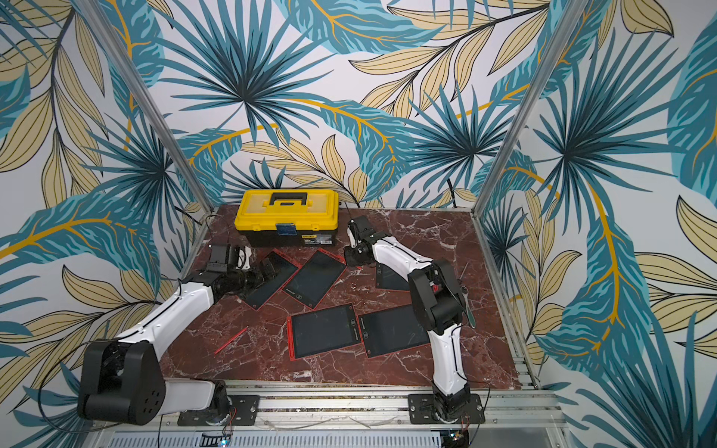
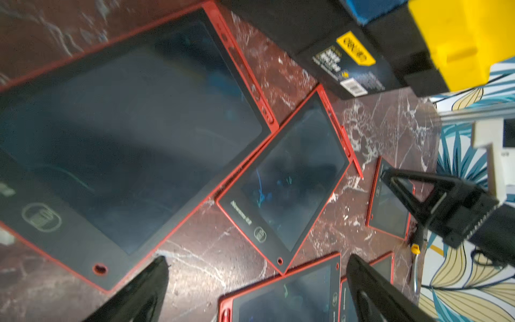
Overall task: Place the stylus back onto the writing tablet
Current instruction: Adjust the writing tablet at the center of the board.
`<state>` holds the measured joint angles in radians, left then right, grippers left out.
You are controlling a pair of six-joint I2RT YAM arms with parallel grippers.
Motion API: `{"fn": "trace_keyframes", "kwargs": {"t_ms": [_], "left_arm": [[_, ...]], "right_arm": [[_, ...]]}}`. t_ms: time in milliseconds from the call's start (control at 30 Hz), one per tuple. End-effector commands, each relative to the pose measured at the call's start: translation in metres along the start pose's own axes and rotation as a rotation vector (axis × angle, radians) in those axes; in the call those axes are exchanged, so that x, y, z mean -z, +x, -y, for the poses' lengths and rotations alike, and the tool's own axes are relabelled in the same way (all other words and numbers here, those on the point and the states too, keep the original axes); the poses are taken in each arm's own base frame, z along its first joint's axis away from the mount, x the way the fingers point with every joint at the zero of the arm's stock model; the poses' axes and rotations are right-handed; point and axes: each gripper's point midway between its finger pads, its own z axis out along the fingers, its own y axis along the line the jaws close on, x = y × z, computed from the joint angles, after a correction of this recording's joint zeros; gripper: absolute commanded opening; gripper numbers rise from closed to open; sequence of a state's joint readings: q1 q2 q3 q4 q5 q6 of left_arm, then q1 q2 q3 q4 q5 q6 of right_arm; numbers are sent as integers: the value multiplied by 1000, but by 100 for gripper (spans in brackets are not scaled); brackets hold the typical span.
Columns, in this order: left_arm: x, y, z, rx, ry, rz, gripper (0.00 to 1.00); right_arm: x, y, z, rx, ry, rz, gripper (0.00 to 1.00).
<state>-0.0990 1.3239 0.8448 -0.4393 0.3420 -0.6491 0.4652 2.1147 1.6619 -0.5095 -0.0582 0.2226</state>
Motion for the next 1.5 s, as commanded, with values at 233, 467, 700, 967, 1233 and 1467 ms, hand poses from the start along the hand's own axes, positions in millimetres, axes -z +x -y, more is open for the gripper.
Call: {"fn": "trace_keyframes", "kwargs": {"t_ms": [233,467,700,967,1233,1467], "left_arm": [[-12,69,4,-45,-15,-138,100],[-19,81,1,-18,5,-154,100],[-20,82,1,-20,5,-153,100],[-21,80,5,-28,12,-146,100],[-24,81,5,-31,1,-150,100],[-24,79,7,-37,4,-146,100]], "right_arm": [[-33,4,10,41,62,-84,36],[-44,3,13,65,83,-114,37],[-51,2,12,92,85,-134,36],[-59,11,14,128,114,-170,36],[-65,17,12,143,111,-191,36],[-65,25,17,156,147,-218,30]]}}
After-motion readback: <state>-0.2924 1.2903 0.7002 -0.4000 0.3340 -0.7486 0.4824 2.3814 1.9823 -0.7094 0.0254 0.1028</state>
